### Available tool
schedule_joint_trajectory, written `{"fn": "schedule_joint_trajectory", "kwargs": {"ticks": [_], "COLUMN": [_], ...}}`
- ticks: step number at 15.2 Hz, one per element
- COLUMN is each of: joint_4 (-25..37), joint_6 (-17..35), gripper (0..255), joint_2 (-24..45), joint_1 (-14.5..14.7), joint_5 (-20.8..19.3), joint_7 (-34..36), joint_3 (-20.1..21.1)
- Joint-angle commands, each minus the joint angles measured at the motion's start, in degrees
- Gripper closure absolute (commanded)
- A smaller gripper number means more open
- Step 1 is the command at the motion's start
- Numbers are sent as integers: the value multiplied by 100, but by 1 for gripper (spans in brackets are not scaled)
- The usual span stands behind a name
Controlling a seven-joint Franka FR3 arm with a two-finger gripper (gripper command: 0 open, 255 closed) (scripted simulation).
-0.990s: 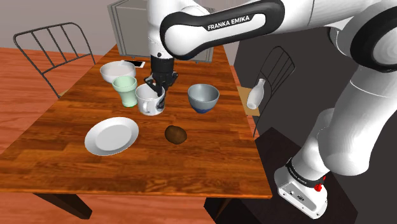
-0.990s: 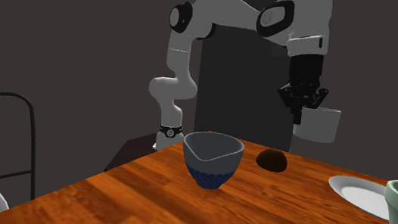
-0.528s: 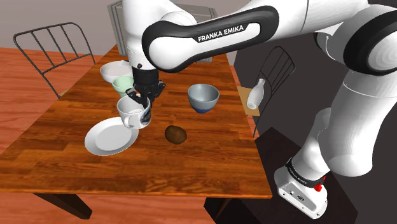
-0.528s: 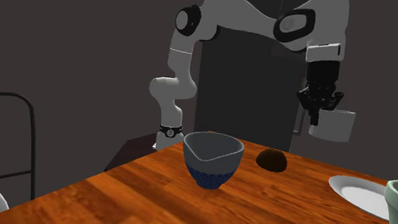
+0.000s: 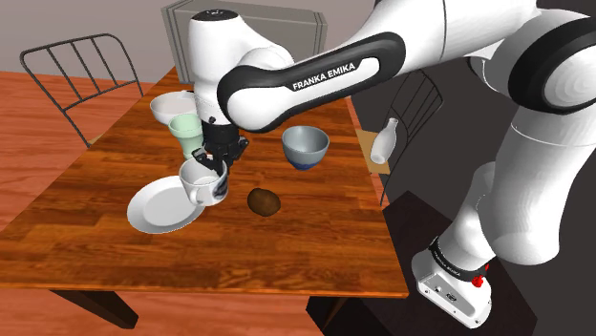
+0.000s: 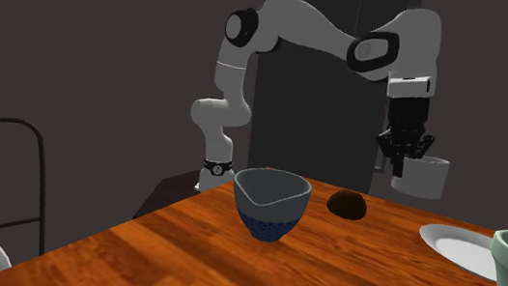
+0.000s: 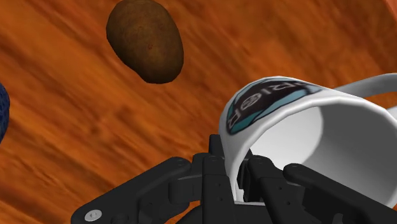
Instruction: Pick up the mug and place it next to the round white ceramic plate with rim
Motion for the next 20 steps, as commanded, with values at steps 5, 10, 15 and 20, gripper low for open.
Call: {"fn": "schedule_joint_trajectory", "kwargs": {"ticks": [5, 10, 15, 20], "joint_4": [-290, -482, -641, -687], "joint_6": [427, 765, 1093, 1202], "gripper": [255, 255, 255, 255], "joint_2": [138, 287, 462, 526], "joint_1": [4, 15, 30, 38], "joint_5": [-51, -104, -167, -189], "joint_7": [37, 76, 122, 138], "joint_3": [-17, -35, -58, -69]}}
